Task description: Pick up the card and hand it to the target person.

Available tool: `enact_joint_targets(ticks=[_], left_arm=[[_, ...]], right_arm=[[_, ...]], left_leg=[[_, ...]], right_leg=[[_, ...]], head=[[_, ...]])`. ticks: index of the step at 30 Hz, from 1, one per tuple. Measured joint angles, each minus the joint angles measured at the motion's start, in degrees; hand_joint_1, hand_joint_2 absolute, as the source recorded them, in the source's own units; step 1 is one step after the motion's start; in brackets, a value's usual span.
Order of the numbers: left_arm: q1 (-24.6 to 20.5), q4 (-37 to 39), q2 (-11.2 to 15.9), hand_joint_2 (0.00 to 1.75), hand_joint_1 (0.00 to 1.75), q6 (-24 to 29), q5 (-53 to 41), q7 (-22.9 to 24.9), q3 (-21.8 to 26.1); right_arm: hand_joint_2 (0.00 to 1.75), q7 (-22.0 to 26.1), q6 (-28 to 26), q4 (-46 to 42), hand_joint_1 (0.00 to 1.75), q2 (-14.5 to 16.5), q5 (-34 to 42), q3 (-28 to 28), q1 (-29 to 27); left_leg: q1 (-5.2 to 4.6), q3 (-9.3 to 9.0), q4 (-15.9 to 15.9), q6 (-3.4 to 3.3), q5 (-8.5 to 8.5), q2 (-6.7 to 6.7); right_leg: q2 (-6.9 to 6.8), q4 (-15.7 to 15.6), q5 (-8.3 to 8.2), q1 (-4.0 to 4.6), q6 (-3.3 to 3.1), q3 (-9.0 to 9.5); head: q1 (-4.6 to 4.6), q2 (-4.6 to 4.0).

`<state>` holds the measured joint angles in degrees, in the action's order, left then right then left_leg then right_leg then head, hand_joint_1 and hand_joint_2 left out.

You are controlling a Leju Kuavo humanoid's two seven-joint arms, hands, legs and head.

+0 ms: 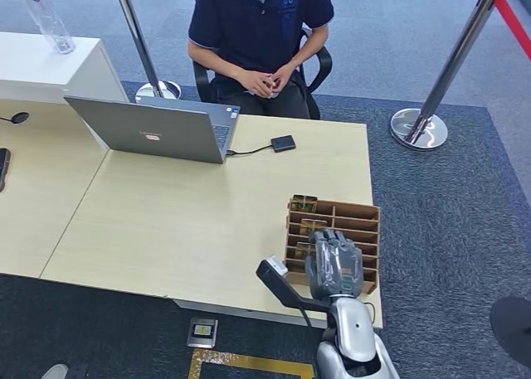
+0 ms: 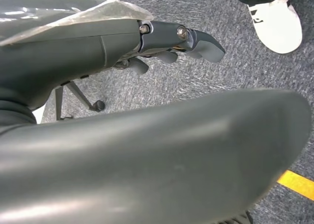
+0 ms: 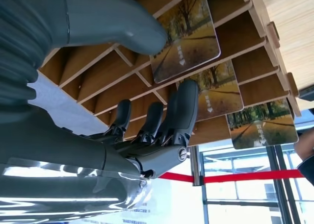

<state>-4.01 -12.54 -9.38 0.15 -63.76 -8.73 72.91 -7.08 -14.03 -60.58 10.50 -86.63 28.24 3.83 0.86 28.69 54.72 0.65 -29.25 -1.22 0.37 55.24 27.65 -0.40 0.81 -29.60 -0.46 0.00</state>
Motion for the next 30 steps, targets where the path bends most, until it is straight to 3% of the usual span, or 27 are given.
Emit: enact_joint_targets(ticks=[10, 30], left_arm=[[0.0, 0.02, 0.0, 0.0, 0.0, -0.14, -0.28, -0.01, 0.0], [0.0, 0.04, 0.0, 0.0, 0.0, -0.15, -0.6, -0.01, 0.0]], right_arm=[[1.75, 0.02, -0.13, -0.6, 0.74, -0.01, -0.12, -0.36, 0.3], [1.75, 0.13, 0.31, 0.67, 0.81, 0.01, 0.34, -1.1, 1.12]], left_leg=[[0.0, 0.0, 0.0, 0.0, 0.0, 0.0], [0.0, 0.0, 0.0, 0.0, 0.0, 0.0]], right_leg=[[0.0, 0.0, 0.0, 0.0, 0.0, 0.0], [0.0, 0.0, 0.0, 0.0, 0.0, 0.0]], head=[[0.0, 0.0], [0.0, 0.0]])
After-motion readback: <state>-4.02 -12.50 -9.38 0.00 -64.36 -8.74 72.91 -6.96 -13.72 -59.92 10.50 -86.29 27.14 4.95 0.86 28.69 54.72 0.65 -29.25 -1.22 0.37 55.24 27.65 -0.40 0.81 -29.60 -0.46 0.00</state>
